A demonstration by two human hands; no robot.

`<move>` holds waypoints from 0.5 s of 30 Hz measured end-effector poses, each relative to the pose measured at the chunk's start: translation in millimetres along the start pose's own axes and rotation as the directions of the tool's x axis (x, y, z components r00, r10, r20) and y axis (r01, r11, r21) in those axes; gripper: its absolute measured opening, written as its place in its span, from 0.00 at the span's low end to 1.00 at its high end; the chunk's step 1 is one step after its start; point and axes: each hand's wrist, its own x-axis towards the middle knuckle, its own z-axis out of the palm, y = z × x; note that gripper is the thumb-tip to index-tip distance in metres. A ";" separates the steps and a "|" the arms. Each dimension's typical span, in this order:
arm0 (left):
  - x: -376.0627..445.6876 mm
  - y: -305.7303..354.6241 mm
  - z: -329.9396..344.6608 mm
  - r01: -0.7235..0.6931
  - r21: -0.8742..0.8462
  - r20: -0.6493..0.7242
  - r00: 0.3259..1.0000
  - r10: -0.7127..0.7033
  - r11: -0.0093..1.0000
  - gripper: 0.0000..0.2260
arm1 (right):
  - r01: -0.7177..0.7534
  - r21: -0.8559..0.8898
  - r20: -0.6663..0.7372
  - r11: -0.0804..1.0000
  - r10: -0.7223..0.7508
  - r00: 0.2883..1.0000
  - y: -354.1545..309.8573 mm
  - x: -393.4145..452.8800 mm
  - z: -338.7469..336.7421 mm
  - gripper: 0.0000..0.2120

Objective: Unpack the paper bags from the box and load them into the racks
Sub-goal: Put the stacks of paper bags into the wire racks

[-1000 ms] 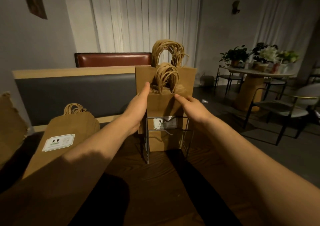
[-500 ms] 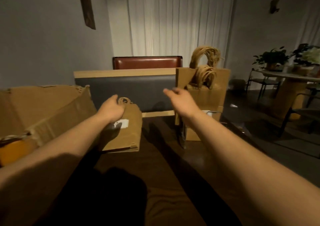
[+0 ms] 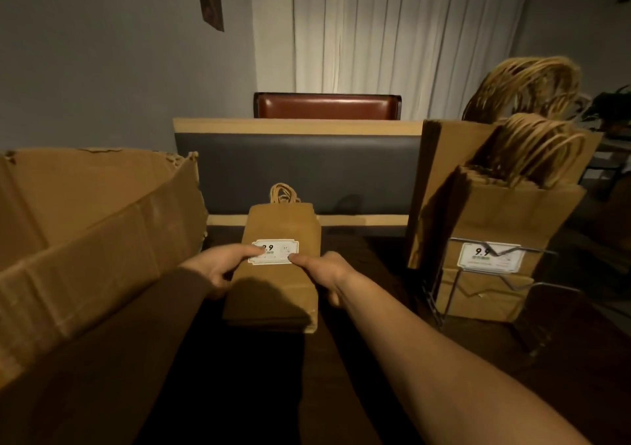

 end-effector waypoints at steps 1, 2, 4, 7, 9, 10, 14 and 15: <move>3.9 0.7 -2.5 0.018 -0.049 0.004 1.000 -0.017 0.999 0.14 | 0.006 -0.017 -0.003 1.000 -0.006 1.000 1.5 3.2 -0.7 0.32; 4.9 0.9 -4.5 0.037 -0.092 0.019 0.999 -0.035 0.995 0.13 | 0.022 -0.014 -0.002 1.000 -0.022 1.000 3.7 5.9 -1.4 0.30; 7.8 -3.1 -3.3 0.042 -0.101 0.032 0.999 -0.039 0.994 0.13 | 0.042 -0.003 -0.002 0.999 -0.042 0.999 8.5 6.9 -3.1 0.25; 6.0 -7.5 11.7 -0.001 -0.081 0.065 0.998 0.006 0.997 0.13 | 0.036 0.035 -0.005 0.999 -0.036 0.999 16.4 5.1 -5.6 0.15; -3.5 -6.5 23.2 -0.037 -0.061 0.099 0.994 0.043 0.997 0.13 | 0.045 0.073 -0.009 0.996 -0.045 0.999 25.4 -0.7 -9.7 0.13; -7.9 -7.0 27.9 -0.051 -0.053 0.135 0.989 0.058 0.997 0.14 | 0.055 0.081 -0.010 0.995 -0.055 0.998 32.5 -1.4 -12.0 0.15; -30.3 -23.5 42.2 -0.252 -0.072 0.090 0.962 0.258 0.965 0.19 | 0.106 0.196 0.065 0.975 -0.121 0.991 51.0 -26.2 -31.1 0.22; -41.4 -31.6 46.1 -0.308 -0.080 0.065 0.947 0.313 0.948 0.21 | 0.092 0.246 0.107 0.965 -0.121 0.987 53.3 -35.6 -38.6 0.25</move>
